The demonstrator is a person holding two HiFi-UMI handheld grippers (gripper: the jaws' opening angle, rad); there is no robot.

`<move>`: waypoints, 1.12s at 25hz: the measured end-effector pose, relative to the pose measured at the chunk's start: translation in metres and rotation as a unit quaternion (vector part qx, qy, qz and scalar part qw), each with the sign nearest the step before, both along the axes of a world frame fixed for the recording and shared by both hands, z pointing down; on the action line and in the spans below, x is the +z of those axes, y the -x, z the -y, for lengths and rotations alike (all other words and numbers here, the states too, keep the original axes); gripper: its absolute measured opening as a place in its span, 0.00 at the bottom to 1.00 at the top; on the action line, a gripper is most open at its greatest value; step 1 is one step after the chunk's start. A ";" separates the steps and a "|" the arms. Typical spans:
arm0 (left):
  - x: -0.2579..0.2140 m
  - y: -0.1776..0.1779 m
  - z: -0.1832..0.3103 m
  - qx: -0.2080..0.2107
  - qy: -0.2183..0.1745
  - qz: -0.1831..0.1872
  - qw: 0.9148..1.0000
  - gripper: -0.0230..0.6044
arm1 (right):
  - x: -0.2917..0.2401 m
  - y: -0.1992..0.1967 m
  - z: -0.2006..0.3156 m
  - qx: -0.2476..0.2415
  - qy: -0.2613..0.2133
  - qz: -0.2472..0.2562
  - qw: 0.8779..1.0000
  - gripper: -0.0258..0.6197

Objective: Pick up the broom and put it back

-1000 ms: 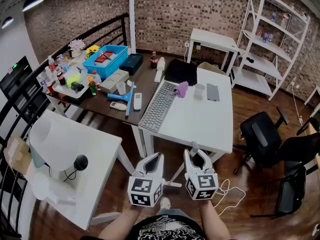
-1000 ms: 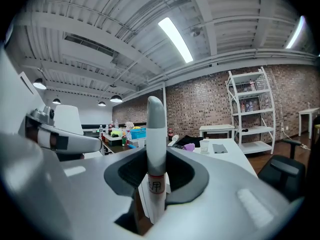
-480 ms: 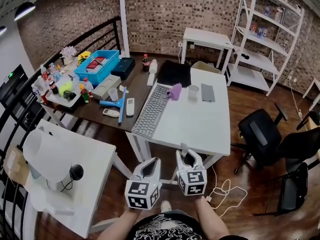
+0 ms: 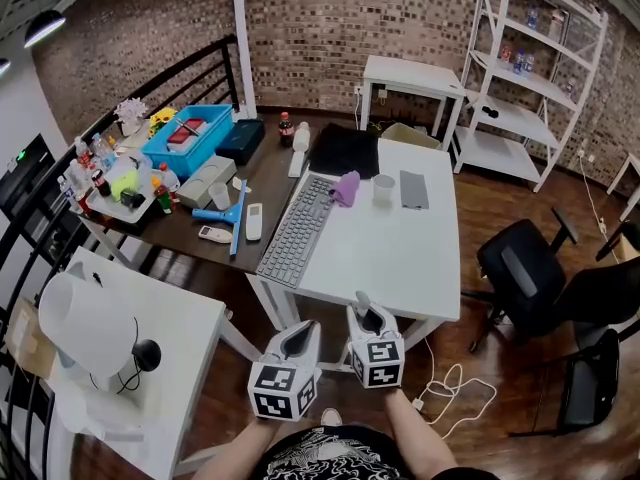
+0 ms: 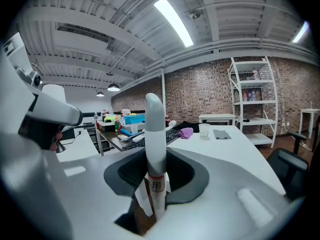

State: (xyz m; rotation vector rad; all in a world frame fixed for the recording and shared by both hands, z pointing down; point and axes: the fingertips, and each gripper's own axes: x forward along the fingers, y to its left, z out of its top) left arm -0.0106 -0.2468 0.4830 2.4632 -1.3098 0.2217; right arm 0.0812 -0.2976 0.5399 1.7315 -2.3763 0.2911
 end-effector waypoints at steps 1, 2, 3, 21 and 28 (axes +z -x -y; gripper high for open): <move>0.002 0.000 0.002 -0.002 0.002 0.001 1.000 0.06 | 0.004 0.000 0.002 -0.001 0.003 -0.001 1.000 0.18; 0.004 0.000 0.004 -0.004 0.003 0.001 1.000 0.06 | 0.007 -0.001 0.005 -0.003 0.007 -0.002 1.000 0.18; 0.005 0.000 0.006 -0.006 0.004 0.001 1.000 0.06 | 0.011 -0.001 0.008 -0.004 0.011 -0.004 1.000 0.18; 0.020 -0.002 0.033 -0.031 0.023 -0.005 0.999 0.06 | 0.045 -0.003 0.041 -0.017 0.048 -0.009 0.999 0.18; 0.025 -0.007 0.037 -0.032 0.030 -0.003 0.999 0.06 | 0.045 -0.007 0.052 -0.014 0.047 -0.002 0.999 0.18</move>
